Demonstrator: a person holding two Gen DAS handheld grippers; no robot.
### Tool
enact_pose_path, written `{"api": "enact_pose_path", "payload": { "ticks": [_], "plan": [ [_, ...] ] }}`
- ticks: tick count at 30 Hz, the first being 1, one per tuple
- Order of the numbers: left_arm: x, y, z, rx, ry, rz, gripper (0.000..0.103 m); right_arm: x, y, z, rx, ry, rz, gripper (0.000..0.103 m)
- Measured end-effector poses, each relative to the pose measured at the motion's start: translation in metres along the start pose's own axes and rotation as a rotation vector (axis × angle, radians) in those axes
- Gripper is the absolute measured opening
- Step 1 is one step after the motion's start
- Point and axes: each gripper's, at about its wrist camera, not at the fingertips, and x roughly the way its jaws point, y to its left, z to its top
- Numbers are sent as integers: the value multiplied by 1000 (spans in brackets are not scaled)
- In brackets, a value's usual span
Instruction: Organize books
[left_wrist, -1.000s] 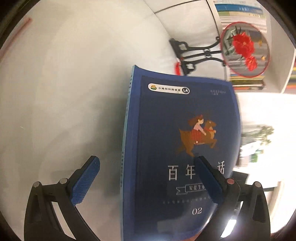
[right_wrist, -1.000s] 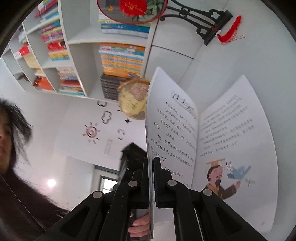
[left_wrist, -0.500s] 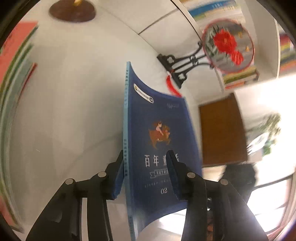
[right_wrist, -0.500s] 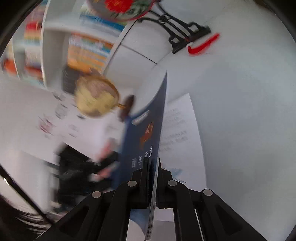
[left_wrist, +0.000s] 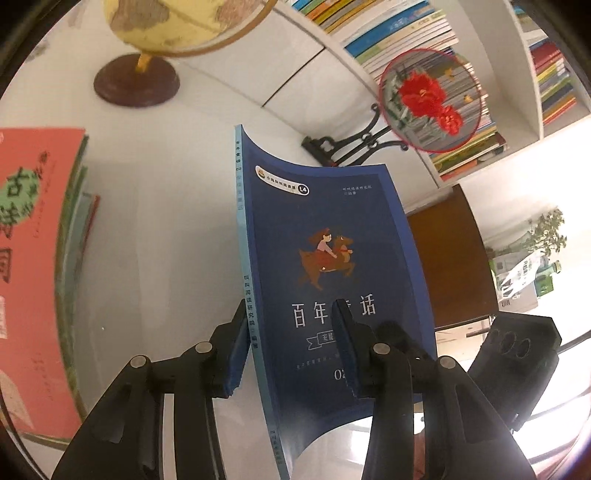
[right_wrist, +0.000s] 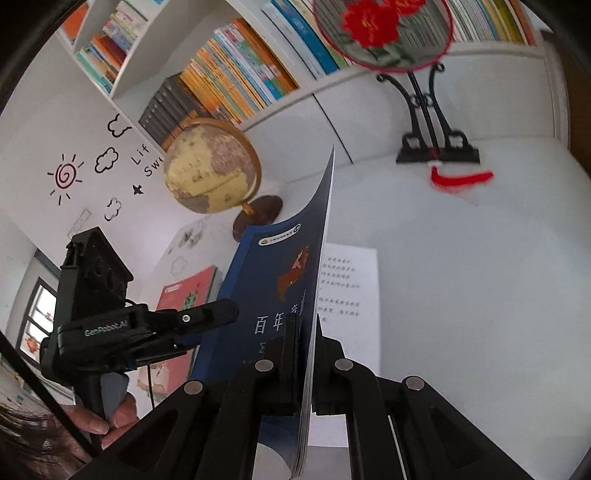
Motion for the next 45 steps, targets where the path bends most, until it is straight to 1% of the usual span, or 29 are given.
{"api": "enact_pose_path", "payload": {
  "ticks": [6, 12, 15, 21, 25, 29, 36, 42, 45],
  "plan": [
    [-12, -4, 4, 47, 4, 32, 38, -3, 20, 2, -12, -16, 4, 4],
    [-31, -7, 6, 108, 1, 30, 39, -6, 34, 2, -7, -26, 8, 4],
    [-42, -7, 9, 120, -11, 28, 39, -9, 43, 4, -4, -36, 19, 4],
    [-72, 5, 17, 125, -43, 24, 39, -5, 78, 9, -60, -40, 12, 4],
    [-91, 20, 19, 127, -67, 45, 39, 4, 99, 11, -71, -48, 47, 4],
    [-109, 39, 20, 118, -94, 77, 39, 18, 121, 13, -100, -36, 66, 4],
    [-134, 80, 21, 56, -129, 99, 39, 50, 158, 13, -147, 3, 117, 4],
    [-150, 109, 21, 0, -157, 120, 39, 82, 182, 9, -159, 48, 161, 4],
    [-154, 123, 21, -28, -158, 131, 39, 95, 190, 7, -163, 70, 176, 4]
  ]
}}
